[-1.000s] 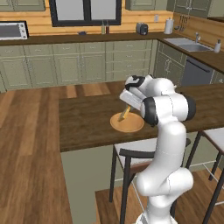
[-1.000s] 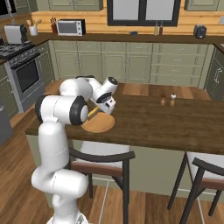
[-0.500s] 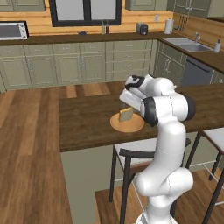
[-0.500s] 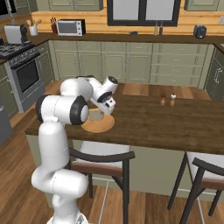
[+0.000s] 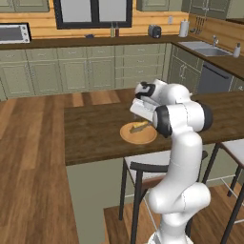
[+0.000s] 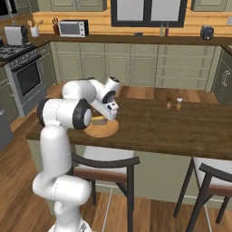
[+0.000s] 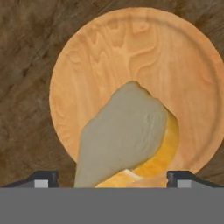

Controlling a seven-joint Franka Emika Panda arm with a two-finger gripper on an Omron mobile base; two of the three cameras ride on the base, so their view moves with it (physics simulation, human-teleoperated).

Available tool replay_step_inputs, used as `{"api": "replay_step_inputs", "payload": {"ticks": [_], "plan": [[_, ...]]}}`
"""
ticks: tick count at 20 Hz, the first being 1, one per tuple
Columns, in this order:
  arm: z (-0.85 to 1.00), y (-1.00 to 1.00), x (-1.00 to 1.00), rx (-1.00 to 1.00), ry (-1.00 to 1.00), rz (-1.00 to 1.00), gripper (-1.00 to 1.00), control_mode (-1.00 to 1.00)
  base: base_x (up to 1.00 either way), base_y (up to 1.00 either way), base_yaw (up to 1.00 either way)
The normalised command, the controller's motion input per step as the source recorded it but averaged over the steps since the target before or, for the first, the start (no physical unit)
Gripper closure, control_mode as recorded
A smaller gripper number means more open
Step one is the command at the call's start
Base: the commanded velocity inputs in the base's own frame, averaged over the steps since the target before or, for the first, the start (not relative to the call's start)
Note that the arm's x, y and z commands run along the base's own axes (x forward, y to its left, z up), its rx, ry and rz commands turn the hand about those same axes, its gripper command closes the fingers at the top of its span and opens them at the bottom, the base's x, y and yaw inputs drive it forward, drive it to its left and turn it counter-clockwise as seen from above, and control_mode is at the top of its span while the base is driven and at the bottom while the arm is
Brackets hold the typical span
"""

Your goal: Start the toaster. Once the lever pops up, take the bread to the plate on the dining counter.

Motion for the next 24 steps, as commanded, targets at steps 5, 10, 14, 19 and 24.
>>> {"api": "replay_step_inputs", "payload": {"ticks": [5, 10, 14, 19, 24], "plan": [[-0.09, -0.01, -0.05, -0.07, 0.1, -0.02, -1.0, -1.0, 0.0, 0.0, 0.0], [-0.12, -0.01, -0.1, -0.05, 0.07, -0.02, -1.0, -1.0, 0.0, 0.0, 0.0], [-0.12, -0.08, -0.1, 0.0, 0.02, -0.01, -1.0, -1.0, 0.0, 0.0, 0.0], [-0.23, -0.02, 0.0, -0.02, 0.02, 0.0, -1.0, -1.0, 0.0, 0.0, 0.0], [0.03, 0.08, 0.0, -0.01, 0.0, 0.0, -1.0, -1.0, 0.0, 0.0, 0.0]]}}
